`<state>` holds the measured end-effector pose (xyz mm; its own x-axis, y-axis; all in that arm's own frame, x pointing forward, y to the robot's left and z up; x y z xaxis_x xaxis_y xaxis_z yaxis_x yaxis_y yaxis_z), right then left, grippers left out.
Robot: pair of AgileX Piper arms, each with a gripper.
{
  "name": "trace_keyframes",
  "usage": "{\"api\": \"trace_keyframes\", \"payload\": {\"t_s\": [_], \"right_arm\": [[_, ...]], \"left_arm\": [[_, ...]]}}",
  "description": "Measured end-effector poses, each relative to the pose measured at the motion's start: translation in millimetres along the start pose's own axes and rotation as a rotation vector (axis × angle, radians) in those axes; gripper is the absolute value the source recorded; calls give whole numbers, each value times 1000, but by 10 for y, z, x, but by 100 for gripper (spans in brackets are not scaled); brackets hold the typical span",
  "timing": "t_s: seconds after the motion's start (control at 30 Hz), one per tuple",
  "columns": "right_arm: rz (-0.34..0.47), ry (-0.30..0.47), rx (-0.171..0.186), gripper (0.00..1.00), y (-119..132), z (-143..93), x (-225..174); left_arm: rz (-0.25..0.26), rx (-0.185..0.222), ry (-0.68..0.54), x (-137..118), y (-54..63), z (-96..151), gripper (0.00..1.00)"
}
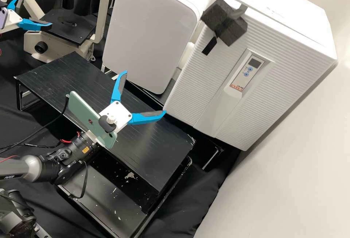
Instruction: Close the incubator door
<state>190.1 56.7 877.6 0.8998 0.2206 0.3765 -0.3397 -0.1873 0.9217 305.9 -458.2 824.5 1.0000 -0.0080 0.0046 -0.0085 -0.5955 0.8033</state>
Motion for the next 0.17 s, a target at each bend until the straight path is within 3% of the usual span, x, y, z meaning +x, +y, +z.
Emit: {"api": "trace_keyframes", "payload": {"t_s": [0.17], "right_arm": [[-34, -17, 22, 100, -108, 11, -18]], "left_arm": [[0, 0, 0, 0, 0, 0, 100]]}}
